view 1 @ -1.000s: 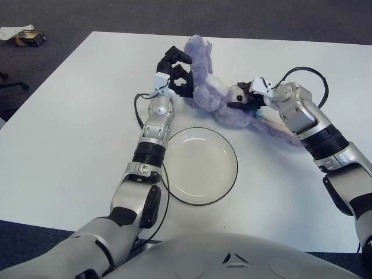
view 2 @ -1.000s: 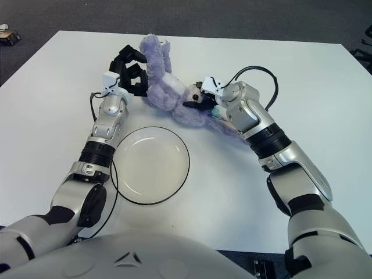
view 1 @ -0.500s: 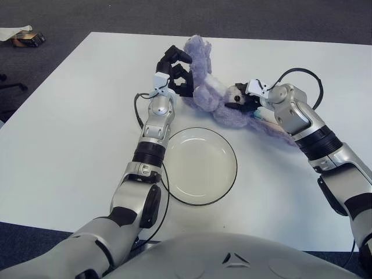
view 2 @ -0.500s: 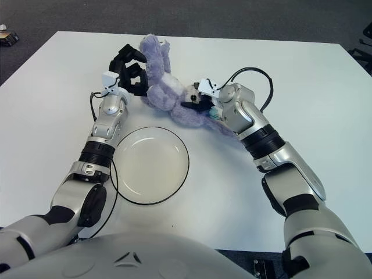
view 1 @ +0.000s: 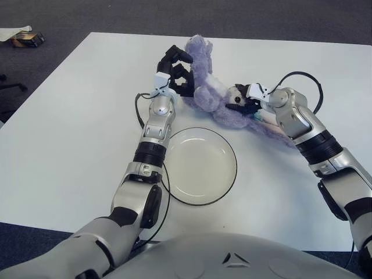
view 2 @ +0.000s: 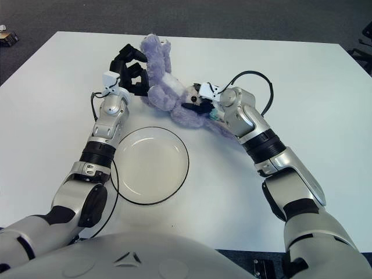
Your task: Put the doll into the plate.
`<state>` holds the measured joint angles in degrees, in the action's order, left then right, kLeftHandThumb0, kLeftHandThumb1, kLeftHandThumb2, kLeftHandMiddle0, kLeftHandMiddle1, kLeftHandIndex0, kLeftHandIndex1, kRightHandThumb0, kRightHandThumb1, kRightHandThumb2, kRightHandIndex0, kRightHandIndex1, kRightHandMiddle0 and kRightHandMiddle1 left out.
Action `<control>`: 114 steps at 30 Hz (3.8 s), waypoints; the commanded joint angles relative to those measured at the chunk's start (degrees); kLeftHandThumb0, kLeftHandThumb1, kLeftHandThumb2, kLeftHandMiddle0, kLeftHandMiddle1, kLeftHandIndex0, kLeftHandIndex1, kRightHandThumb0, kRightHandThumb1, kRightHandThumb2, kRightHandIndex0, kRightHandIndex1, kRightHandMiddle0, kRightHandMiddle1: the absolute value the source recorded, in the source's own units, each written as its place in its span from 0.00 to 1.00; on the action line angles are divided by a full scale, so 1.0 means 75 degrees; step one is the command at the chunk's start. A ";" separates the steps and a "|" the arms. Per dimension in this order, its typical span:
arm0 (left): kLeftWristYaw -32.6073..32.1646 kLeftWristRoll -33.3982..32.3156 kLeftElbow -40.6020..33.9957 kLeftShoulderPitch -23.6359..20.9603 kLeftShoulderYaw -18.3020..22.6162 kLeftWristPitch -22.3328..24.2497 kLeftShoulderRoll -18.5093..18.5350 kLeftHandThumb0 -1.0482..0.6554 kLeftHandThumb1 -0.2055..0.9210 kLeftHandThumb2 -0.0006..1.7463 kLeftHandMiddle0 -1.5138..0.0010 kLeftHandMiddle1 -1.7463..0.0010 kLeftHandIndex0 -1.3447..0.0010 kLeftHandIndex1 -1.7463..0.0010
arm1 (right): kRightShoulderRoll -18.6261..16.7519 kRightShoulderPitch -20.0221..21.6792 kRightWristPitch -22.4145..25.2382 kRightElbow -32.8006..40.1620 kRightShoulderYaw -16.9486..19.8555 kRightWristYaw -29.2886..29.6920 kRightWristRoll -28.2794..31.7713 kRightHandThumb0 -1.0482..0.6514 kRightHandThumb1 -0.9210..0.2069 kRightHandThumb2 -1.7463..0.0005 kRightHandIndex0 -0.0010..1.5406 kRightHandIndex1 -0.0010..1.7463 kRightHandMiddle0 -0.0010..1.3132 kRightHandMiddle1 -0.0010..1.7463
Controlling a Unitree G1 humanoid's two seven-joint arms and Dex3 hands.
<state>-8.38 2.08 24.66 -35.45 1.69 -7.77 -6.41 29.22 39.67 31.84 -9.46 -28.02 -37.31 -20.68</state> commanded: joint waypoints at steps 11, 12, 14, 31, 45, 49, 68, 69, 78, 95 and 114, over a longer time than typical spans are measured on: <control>-0.0223 0.0033 -0.0137 -0.0125 -0.0012 0.0157 -0.0068 0.61 0.15 0.96 0.40 0.06 0.52 0.00 | -0.0443 -0.0818 -0.0209 -0.0199 0.0526 0.0800 -0.0038 0.31 0.45 0.33 0.41 0.98 0.39 0.99; -0.0208 0.0014 -0.0137 -0.0124 -0.0006 0.0153 -0.0069 0.61 0.15 0.97 0.40 0.06 0.52 0.00 | -0.0471 -0.0849 -0.0199 -0.0189 0.0572 0.0867 -0.0044 0.38 0.52 0.28 0.46 0.96 0.41 0.99; -0.0171 -0.0017 -0.0134 -0.0121 -0.0001 0.0136 -0.0064 0.61 0.15 0.97 0.40 0.06 0.52 0.00 | -0.0535 -0.0927 -0.0189 -0.0165 0.0668 0.1043 -0.0067 0.49 0.64 0.21 0.52 0.89 0.43 1.00; -0.0136 -0.0100 -0.0001 -0.0156 0.0009 -0.0067 -0.0006 0.61 0.15 0.97 0.40 0.06 0.52 0.00 | -0.0823 -0.1369 -0.0370 0.0211 0.1292 0.1841 -0.0058 0.62 0.87 0.03 0.62 0.89 0.52 1.00; 0.0035 -0.0272 0.0295 -0.0152 0.0158 -0.0350 0.0160 0.61 0.16 0.96 0.41 0.06 0.53 0.00 | -0.0725 -0.1293 -0.0328 0.0150 0.1375 0.1960 -0.0176 0.62 0.86 0.01 0.57 0.99 0.51 1.00; 0.0095 -0.0375 0.0344 -0.0137 0.0237 -0.0417 0.0185 0.61 0.17 0.95 0.41 0.06 0.54 0.00 | -0.0722 -0.1277 -0.0328 0.0131 0.1456 0.1982 -0.0133 0.62 0.85 0.02 0.56 0.99 0.50 1.00; 0.0877 -0.0433 0.0310 0.0487 0.0689 -0.2316 0.1480 0.61 0.27 0.90 0.56 0.00 0.52 0.00 | -0.0769 -0.1172 -0.0184 0.0366 0.2183 0.1880 0.0479 0.62 0.89 0.01 0.61 0.95 0.52 1.00; 0.0883 -0.0436 0.0304 0.0509 0.0699 -0.2325 0.1521 0.61 0.28 0.89 0.57 0.00 0.52 0.00 | -0.0757 -0.1142 -0.0159 0.0406 0.2185 0.1861 0.0480 0.62 0.89 0.01 0.61 0.94 0.52 1.00; 0.0743 -0.0341 0.1173 0.0568 0.1027 -0.2726 0.2099 0.61 0.30 0.87 0.56 0.00 0.55 0.01 | -0.0760 -0.0880 0.0046 0.1274 0.2365 0.1621 0.0712 0.62 0.86 0.03 0.60 0.93 0.50 1.00; 0.0330 -0.0089 0.2890 0.0464 0.1182 -0.3136 0.2510 0.61 0.42 0.79 0.65 0.00 0.61 0.00 | -0.0573 -0.0726 -0.0171 0.2372 0.2404 0.1727 0.0501 0.62 0.86 0.01 0.56 1.00 0.51 1.00; -0.0012 0.0058 0.3309 0.0305 0.0965 -0.3048 0.2294 0.61 0.40 0.81 0.63 0.00 0.60 0.00 | -0.0543 -0.0591 0.0624 0.3827 0.2074 0.1104 0.0510 0.62 0.89 0.00 0.61 0.96 0.52 1.00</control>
<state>-7.44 2.09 49.84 -32.16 9.32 -30.99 11.07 24.36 34.08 35.49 16.82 -12.26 -27.89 -17.15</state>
